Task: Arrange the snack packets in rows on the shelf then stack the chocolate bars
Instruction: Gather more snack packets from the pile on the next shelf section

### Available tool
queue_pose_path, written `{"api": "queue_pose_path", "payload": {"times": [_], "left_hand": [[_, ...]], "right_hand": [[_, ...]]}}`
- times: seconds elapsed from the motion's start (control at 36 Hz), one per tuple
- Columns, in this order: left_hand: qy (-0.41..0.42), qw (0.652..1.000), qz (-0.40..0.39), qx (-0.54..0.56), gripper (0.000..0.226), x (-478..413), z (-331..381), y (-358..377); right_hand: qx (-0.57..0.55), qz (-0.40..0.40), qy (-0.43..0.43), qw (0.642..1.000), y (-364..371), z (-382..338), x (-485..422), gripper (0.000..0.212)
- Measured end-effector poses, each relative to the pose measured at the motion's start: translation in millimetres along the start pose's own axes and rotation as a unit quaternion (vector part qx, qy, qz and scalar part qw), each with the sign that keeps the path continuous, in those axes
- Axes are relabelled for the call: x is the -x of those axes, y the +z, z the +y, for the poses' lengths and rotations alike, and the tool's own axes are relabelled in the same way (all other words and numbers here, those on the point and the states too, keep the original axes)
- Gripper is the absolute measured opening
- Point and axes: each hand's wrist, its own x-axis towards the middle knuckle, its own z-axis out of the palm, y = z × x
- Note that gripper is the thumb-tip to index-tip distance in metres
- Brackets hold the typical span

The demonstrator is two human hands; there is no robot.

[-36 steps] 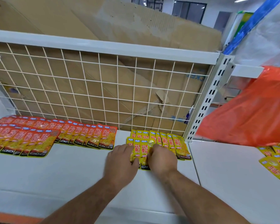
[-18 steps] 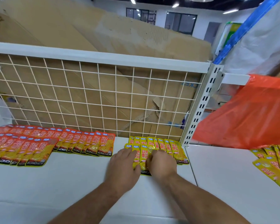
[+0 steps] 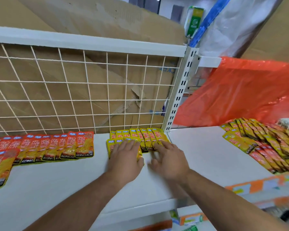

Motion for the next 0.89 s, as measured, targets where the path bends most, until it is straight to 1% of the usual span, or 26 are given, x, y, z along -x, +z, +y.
{"api": "queue_pose_path", "payload": {"times": [0.08, 0.19, 0.28, 0.33, 0.39, 0.42, 0.44, 0.5, 0.53, 0.78, 0.89], "left_hand": [[0.028, 0.999, -0.018, -0.001, 0.066, -6.0, 17.6, 2.4], [0.051, 0.998, -0.047, 0.005, 0.064, -8.0, 50.5, 7.3], [0.079, 0.997, -0.025, 0.004, 0.068, -4.5, 76.5, 8.8], [0.098, 0.995, -0.034, 0.002, 0.067, -4.0, 92.3, 11.5], [0.104, 0.993, -0.046, 0.006, 0.062, -3.5, 108.4, 15.9], [0.103, 0.993, -0.05, 0.008, 0.061, -3.3, 117.1, 17.1], [0.101, 0.993, -0.054, 0.008, 0.061, -2.7, 126.2, 19.3], [0.096, 0.993, -0.067, 0.008, 0.062, -0.5, 146.5, 23.2], [0.093, 0.993, -0.071, 0.005, 0.062, 0.6, 157.5, 25.7], [0.094, 0.994, -0.062, -0.011, 0.065, 9.1, 269.0, 49.7], [0.1, 0.993, -0.057, -0.018, 0.065, 9.5, 318.4, 60.2]], "right_hand": [[-0.011, -0.004, 0.031, 0.999, -7.3, 14.5, 13.5, 0.071], [-0.003, -0.008, 0.057, 0.998, -15.0, 43.2, 33.8, 0.069], [0.001, -0.003, 0.089, 0.996, -21.0, 67.8, 48.6, 0.068], [-0.001, 0.004, 0.108, 0.994, -25.7, 82.2, 59.2, 0.068], [-0.014, 0.021, 0.126, 0.992, -29.3, 97.4, 69.8, 0.074], [-0.018, 0.028, 0.128, 0.991, -31.1, 106.0, 74.6, 0.077], [-0.019, 0.028, 0.131, 0.991, -33.1, 114.9, 79.1, 0.075], [-0.02, 0.022, 0.134, 0.991, -38.1, 134.2, 88.8, 0.066], [-0.022, 0.021, 0.133, 0.991, -41.0, 144.4, 94.0, 0.065], [-0.055, 0.016, 0.133, 0.989, -68.5, 245.7, 143.5, 0.066], [-0.072, 0.028, 0.132, 0.988, -81.7, 291.7, 164.5, 0.063]]}}
